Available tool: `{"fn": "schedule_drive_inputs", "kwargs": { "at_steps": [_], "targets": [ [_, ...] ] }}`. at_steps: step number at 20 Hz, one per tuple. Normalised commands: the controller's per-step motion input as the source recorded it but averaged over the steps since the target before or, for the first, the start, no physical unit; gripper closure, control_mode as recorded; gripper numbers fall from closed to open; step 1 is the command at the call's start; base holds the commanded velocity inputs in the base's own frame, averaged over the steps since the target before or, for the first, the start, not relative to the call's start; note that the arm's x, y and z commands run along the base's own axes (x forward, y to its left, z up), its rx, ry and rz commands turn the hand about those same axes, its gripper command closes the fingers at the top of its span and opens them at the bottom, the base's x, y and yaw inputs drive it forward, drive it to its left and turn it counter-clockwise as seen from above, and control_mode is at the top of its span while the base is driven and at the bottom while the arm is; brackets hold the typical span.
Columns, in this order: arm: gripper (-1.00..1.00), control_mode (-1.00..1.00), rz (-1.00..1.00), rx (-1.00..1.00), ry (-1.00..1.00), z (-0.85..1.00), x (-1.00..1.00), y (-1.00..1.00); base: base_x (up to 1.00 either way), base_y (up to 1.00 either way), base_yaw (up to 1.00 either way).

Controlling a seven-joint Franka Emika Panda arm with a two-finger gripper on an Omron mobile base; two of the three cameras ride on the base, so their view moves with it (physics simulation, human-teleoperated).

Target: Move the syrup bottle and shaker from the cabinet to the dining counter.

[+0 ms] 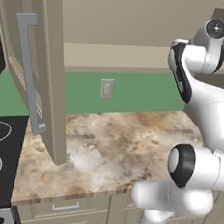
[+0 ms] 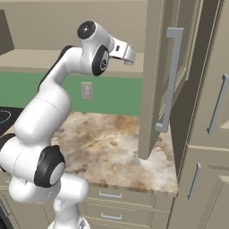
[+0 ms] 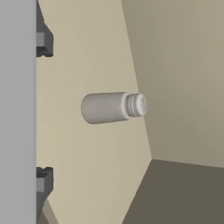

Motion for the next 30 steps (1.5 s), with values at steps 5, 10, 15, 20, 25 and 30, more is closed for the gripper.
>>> {"fn": "schedule_drive_inputs", "kwargs": {
  "at_steps": [5,10,15,20,25,30],
  "targets": [
    [-1.00,-1.00,0.00,0.00,0.00,-0.11,0.40,-0.01,0.00,0.00,0.00],
    [-1.00,-1.00,0.00,0.00,0.00,-0.11,0.38,-0.03,0.00,0.00,0.00],
    [-1.00,-1.00,0.00,0.00,0.00,-0.03,0.34,-0.09,0.00,0.00,0.00],
    [-1.00,-1.00,0.00,0.00,0.01,0.00,0.27,-0.14,0.00,0.00,0.00],
    [-1.00,-1.00,0.00,0.00,0.04,0.00,0.26,-0.10,0.00,0.00,0.00],
    [-1.00,-1.00,0.00,0.00,0.07,0.00,0.25,-0.07,0.00,0.00,0.00]
  ]
}}
